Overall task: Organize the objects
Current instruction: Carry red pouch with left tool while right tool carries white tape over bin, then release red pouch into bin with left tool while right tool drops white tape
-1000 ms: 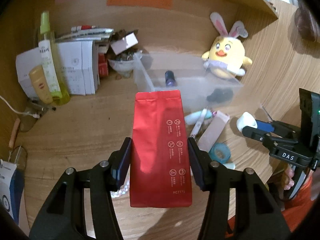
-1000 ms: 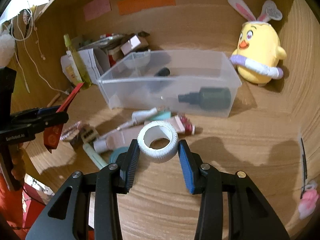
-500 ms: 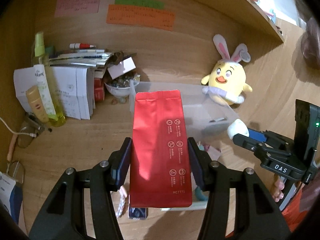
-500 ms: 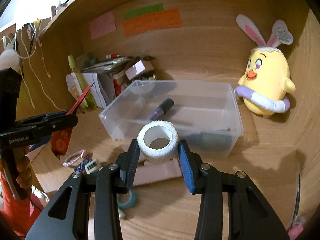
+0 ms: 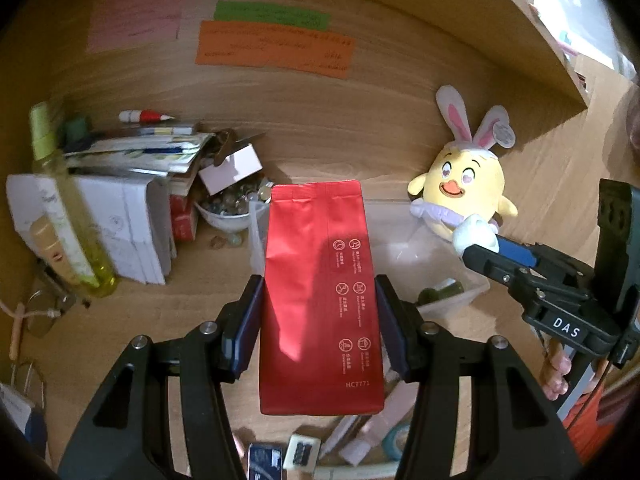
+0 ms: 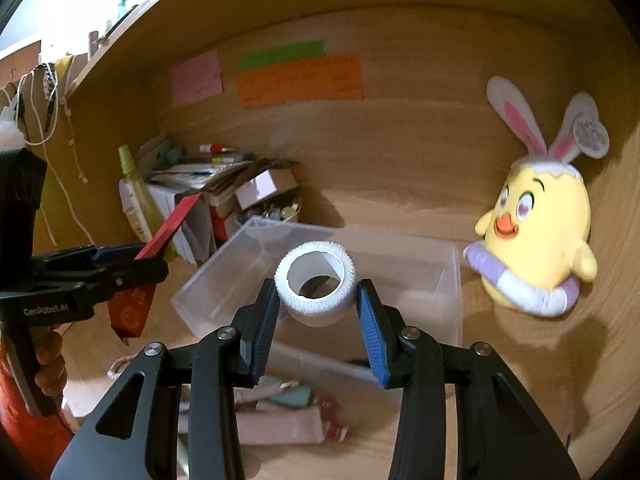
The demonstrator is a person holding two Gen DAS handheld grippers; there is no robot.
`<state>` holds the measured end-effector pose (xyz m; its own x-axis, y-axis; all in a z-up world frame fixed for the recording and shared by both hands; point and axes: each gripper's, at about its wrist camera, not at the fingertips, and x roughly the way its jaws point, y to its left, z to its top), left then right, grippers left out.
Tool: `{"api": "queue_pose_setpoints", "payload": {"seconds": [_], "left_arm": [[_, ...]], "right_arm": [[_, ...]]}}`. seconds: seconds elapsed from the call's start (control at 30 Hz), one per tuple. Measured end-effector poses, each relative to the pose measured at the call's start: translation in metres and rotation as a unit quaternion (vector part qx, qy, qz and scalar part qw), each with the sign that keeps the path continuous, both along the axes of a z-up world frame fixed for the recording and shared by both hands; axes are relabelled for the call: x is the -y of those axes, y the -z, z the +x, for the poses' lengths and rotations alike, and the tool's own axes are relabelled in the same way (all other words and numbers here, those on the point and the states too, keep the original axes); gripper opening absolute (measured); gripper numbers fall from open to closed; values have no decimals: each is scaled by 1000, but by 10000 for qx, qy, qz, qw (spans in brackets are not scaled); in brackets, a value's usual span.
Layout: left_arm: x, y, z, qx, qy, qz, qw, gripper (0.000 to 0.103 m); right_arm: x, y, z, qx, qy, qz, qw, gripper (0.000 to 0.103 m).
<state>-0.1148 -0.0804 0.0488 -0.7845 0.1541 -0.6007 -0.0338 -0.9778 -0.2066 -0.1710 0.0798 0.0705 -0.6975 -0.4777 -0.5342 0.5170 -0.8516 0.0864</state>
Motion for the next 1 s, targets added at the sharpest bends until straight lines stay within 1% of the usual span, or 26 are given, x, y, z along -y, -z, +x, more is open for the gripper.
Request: {"api": "queue_pose_setpoints", "payload": {"seconds": [0.1, 0.3, 0.53, 0.73, 1.0], "left_arm": [[-3, -1, -14, 34, 66, 41, 10000, 54], [-12, 4, -42, 172, 197, 25, 9997, 54], [-19, 19, -72, 459, 217, -47, 9987, 54], [-19, 27, -90, 582, 139, -160, 9981, 54], [-20, 48, -109, 883, 129, -263, 9957, 54]], "right_arm": [[3, -1, -10, -22, 28, 63, 10000, 36], [3, 5, -30, 143, 67, 110, 9998, 36], [5, 28, -54, 484, 150, 248, 9984, 36], [8, 46, -67, 755, 183, 376, 9963, 36], [13, 62, -74, 928, 232, 654, 9933, 37]]}}
